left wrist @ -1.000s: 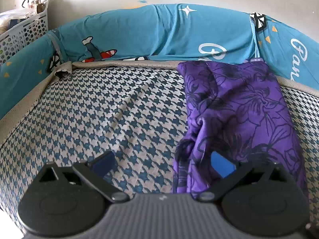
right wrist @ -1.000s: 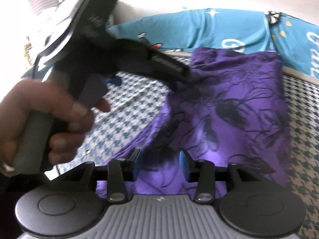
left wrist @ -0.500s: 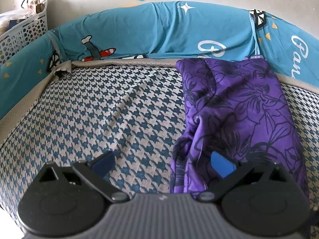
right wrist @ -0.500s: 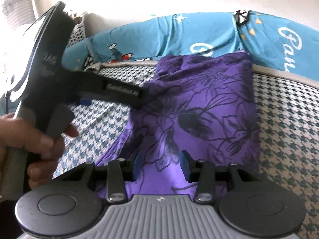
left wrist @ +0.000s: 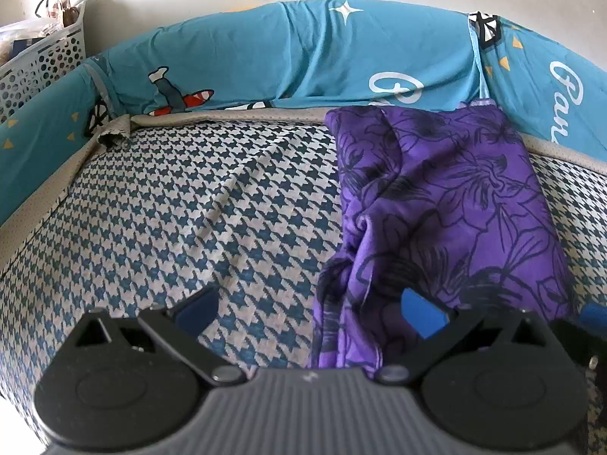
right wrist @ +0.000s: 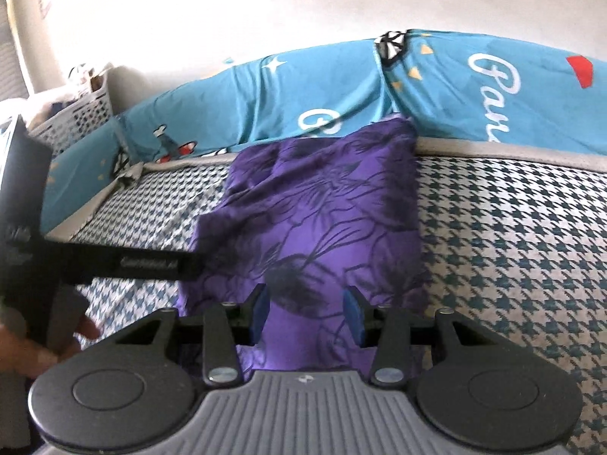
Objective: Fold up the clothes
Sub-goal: 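Withdraw both grippers from the folded top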
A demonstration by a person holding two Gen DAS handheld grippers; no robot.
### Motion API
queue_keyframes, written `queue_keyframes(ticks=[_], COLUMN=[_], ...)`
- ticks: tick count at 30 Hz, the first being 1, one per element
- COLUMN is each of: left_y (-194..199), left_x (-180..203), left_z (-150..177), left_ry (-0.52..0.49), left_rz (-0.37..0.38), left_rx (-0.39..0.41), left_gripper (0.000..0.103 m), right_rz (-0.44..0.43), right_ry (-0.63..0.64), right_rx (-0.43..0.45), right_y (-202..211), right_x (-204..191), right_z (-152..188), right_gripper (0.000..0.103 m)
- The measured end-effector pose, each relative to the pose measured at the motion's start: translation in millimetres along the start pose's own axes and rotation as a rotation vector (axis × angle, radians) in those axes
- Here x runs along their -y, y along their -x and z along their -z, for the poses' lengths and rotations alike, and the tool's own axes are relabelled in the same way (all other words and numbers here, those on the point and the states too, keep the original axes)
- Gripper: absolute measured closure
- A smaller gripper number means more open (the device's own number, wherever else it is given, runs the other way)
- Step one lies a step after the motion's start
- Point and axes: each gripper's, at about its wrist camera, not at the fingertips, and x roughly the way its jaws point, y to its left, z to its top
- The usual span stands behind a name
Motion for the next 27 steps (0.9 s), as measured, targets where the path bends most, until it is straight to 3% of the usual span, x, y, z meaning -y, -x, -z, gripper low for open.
queue_keyframes(ticks=[17, 21, 27], left_y=[-3.3, -8.0, -12.9], left_x=[4.6, 6.7, 8.8], left_z=[-3.1, -4.2, -5.8], left_ry=[-0.004, -0.007, -0.005], left_rz=[0.003, -0.008, -0.016], left_rx=[-0.001, -0.012, -0.022], left_gripper=[0.0, 0.0, 0.0], right_rz=[0.045, 0.029, 0.002], right_ry=[-0.02, -0.059, -0.134], right_rx=[0.059, 0.059, 0.05], right_y=[-27.4, -41.3, -62.1], right_x=[36.0, 50.8, 70.5], right_z=[-35.4, -46.1, -60.2], right_gripper=[0.06, 0.054, 0.054])
